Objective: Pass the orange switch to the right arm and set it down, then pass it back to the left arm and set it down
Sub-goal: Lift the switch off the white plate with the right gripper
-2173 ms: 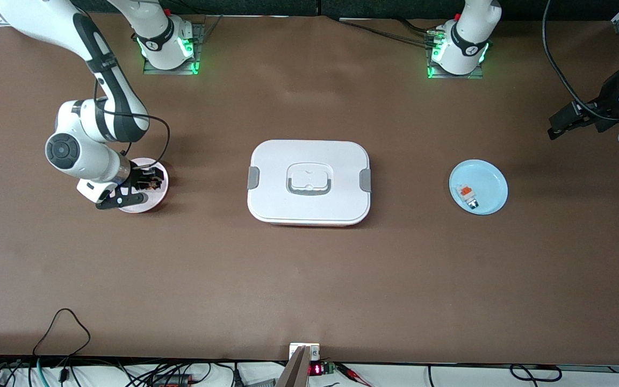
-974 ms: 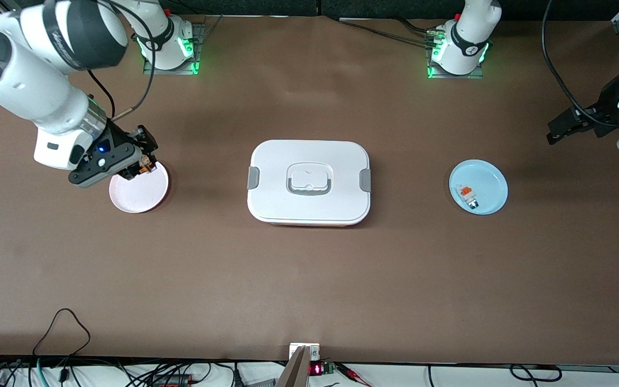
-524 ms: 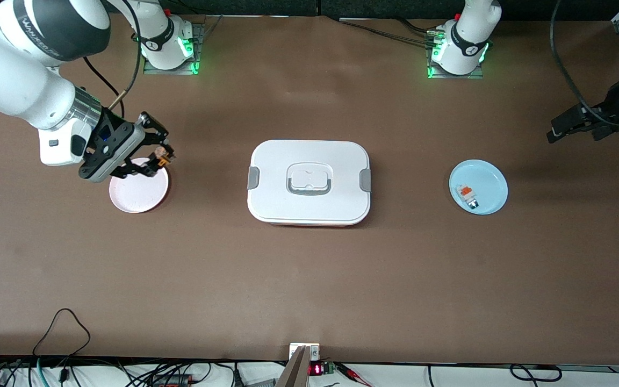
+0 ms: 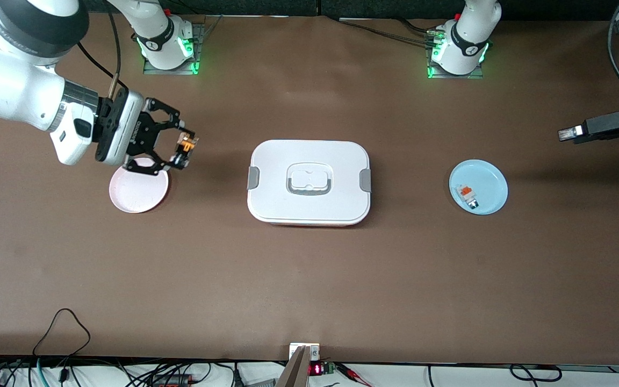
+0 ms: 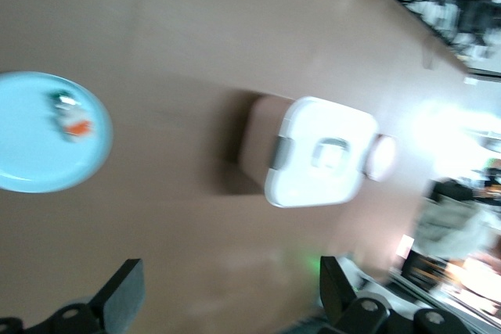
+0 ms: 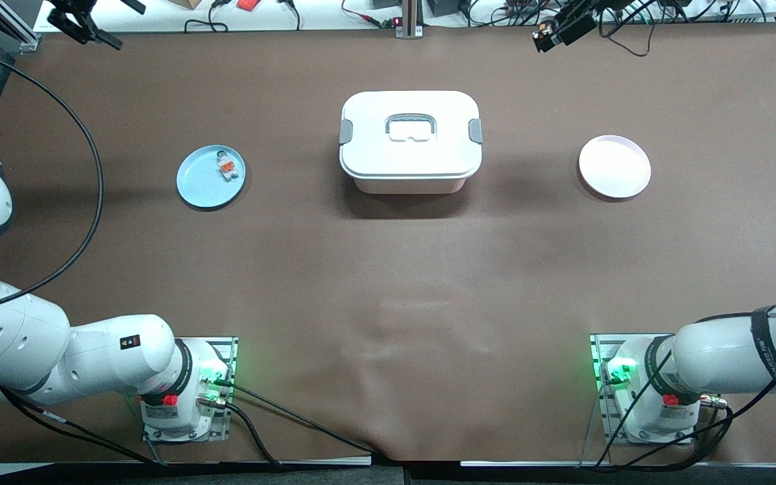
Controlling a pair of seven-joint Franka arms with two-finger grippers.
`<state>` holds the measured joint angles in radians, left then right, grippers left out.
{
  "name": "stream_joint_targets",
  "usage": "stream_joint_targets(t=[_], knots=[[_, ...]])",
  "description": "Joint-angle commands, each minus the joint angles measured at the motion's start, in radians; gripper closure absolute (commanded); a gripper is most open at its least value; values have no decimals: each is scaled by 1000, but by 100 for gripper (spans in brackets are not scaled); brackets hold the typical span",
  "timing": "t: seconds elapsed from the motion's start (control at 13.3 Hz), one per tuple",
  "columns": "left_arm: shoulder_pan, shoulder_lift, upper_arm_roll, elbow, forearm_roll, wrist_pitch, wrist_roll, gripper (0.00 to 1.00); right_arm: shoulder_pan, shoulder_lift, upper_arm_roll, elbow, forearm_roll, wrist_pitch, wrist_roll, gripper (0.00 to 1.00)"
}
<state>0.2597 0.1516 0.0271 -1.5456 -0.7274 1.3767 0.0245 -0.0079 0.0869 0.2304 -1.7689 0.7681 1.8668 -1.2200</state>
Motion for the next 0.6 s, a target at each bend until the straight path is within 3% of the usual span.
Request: stream_joint_targets(t=[0.0, 0.22, 0.52], knots=[[6, 45, 1, 7, -166, -53, 12, 1, -21, 16, 1, 2, 193, -102, -220, 72], [1, 69, 1, -1, -317, -13, 17, 1, -21, 24, 4, -6, 298, -118, -418, 76], [-4, 92, 1, -39, -504, 48, 17, 1, 26, 80, 10, -14, 443, -77, -472, 78]])
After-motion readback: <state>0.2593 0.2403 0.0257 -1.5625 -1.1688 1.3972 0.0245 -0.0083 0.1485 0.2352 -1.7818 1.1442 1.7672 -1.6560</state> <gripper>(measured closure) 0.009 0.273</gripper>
